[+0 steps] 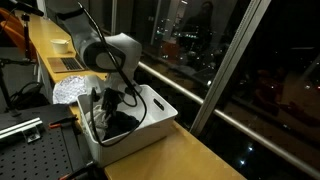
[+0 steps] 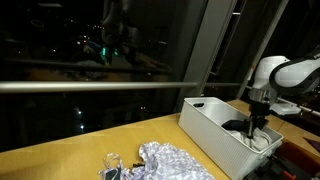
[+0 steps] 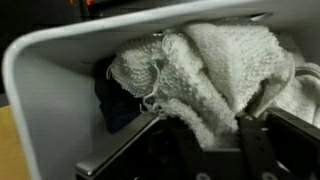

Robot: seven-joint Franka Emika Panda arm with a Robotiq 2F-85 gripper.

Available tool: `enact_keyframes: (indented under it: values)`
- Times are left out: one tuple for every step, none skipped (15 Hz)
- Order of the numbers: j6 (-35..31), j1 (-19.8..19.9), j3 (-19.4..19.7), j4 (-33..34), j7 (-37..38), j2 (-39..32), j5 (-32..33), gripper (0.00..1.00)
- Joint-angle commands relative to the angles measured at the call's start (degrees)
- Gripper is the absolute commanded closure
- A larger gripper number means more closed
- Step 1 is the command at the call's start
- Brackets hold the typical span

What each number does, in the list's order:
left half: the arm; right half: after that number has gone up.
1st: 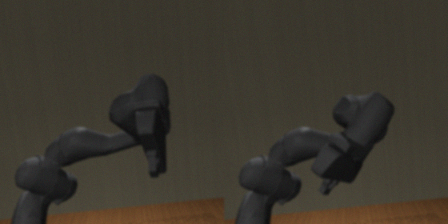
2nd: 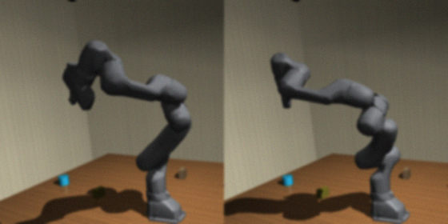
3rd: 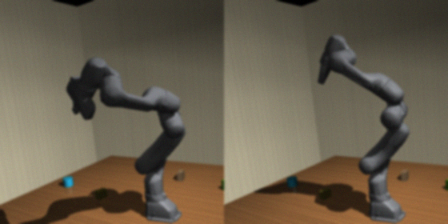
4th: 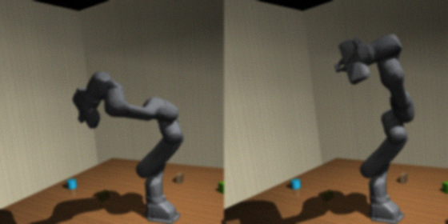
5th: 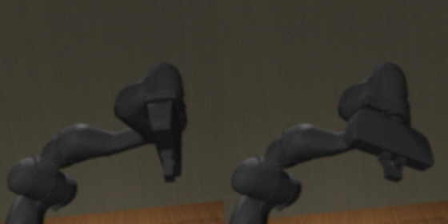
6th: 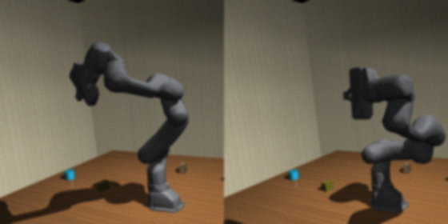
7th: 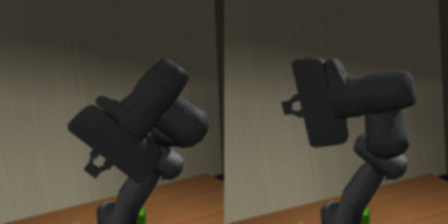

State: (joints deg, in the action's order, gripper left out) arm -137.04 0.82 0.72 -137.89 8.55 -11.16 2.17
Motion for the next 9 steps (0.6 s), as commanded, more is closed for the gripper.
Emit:
enact_keyframes:
  values:
    - [6.49,-0.23,0.78,-4.04,2.02,13.95,0.28,0.94]
    - [8.71,-0.25,0.55,-3.73,2.69,16.80,0.89,0.94]
    - [11.20,-0.33,0.05,-2.63,3.40,19.24,1.33,0.94]
    - [13.45,-0.43,-0.53,-1.19,3.94,21.42,1.68,0.94]
    - [15.88,-0.54,-1.19,0.32,4.54,23.54,1.98,0.94]
    - [18.18,-0.78,-2.03,2.41,5.04,24.98,2.12,0.94]
    - [20.59,-1.03,-2.97,4.40,5.52,26.39,2.15,0.94]
    - [22.79,-1.41,-4.10,6.65,6.11,27.53,2.27,0.94]
    - [24.57,-1.86,-5.28,8.85,6.66,28.46,2.43,0.94]
